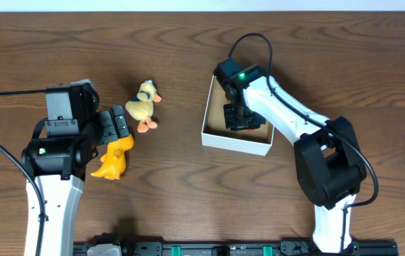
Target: Pack container
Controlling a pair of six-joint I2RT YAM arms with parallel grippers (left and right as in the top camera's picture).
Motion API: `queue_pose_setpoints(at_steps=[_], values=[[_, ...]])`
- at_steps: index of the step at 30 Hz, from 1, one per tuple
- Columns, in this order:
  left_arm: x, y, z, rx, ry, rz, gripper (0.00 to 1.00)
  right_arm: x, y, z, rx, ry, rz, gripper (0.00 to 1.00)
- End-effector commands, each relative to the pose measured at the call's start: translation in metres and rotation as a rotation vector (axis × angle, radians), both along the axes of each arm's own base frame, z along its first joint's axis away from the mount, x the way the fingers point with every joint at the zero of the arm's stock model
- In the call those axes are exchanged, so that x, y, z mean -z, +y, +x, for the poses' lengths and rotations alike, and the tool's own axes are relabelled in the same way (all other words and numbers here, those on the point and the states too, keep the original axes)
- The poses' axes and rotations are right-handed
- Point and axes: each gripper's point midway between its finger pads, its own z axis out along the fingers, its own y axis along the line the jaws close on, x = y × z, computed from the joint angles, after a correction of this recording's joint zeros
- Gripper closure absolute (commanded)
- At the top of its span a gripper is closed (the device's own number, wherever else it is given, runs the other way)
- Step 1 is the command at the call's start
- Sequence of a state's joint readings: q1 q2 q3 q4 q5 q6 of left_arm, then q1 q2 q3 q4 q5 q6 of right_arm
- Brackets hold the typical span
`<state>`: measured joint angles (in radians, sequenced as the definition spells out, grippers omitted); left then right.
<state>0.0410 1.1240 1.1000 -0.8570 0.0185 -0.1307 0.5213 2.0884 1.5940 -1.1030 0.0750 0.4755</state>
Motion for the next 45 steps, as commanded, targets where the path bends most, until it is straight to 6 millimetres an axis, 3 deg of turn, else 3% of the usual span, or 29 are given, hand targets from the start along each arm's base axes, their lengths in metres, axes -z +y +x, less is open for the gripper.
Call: queue_pose_setpoints(at_steps=[1,7,25,34,40,45], values=[[-0.006,0.0,0.002,0.002,-0.014,0.005,0.02,0.007,-0.016,0.008,0.074,-0.01,-0.047,0.66],[-0.006,0.0,0.002,0.002,-0.014,0.005,0.02,0.004,-0.034,0.02,0.08,-0.067,-0.133,0.65],[-0.006,0.0,0.002,0.002,-0.014,0.006,0.02,0.004,-0.033,0.028,0.073,-0.103,-0.132,0.65],[-0.006,0.0,0.002,0.002,-0.014,0.006,0.02,0.002,-0.019,0.022,0.008,-0.069,-0.067,0.64],[-0.006,0.0,0.002,0.002,-0.014,0.006,0.02,-0.027,-0.008,0.023,-0.039,-0.13,-0.02,0.64],[-0.006,0.0,0.002,0.002,-0.014,0.006,0.02,-0.041,0.024,0.018,-0.224,-0.127,0.13,0.66]])
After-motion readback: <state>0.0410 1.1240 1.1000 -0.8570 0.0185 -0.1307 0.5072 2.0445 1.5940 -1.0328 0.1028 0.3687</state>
